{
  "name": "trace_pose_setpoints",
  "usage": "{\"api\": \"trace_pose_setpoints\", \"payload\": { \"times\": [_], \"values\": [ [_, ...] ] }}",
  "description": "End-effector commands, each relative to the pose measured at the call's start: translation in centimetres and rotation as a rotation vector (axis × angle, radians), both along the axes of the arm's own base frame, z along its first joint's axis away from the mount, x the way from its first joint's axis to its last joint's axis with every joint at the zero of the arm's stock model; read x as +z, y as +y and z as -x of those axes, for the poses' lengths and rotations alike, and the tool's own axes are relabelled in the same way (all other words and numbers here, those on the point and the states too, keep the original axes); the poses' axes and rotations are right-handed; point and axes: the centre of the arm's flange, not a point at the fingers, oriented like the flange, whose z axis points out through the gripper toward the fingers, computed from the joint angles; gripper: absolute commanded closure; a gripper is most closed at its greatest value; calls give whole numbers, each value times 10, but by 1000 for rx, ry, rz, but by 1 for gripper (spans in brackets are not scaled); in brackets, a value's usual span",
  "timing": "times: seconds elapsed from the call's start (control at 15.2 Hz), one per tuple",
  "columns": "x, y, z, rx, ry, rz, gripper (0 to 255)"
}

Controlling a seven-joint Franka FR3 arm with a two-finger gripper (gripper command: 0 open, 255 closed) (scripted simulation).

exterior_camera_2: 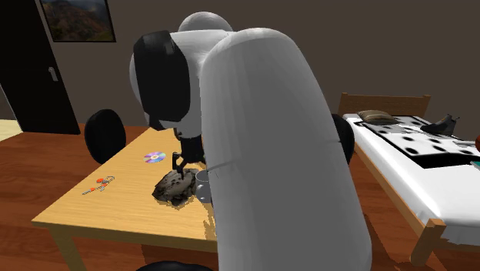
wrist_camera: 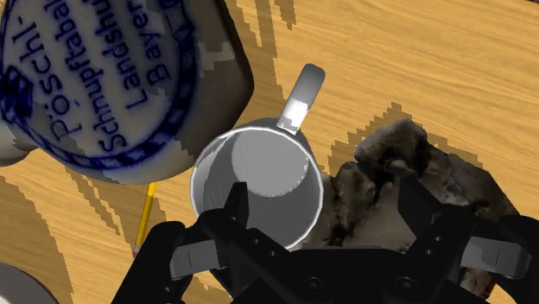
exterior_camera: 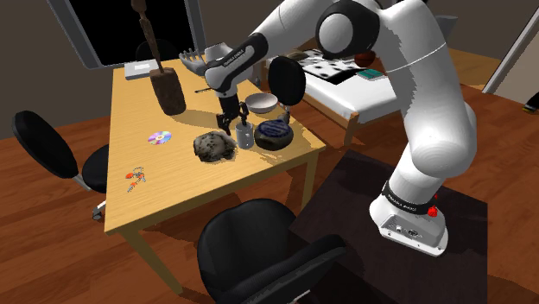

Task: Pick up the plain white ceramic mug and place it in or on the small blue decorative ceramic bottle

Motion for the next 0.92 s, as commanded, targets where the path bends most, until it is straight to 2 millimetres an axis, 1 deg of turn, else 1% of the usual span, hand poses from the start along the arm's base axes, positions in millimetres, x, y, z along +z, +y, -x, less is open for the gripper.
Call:
{"api": "trace_pose_setpoints", "payload": {
  "times": [0.0,0.13,0.2,0.73,0.79,0.86],
  "values": [
    [-10,0,0,0,0,0,0],
    [-21,0,2,0,0,0,0],
    [-29,0,3,0,0,0,0],
    [-29,0,3,0,0,0,0],
    [-29,0,3,0,0,0,255],
    [-29,0,3,0,0,0,255]
  ]
}}
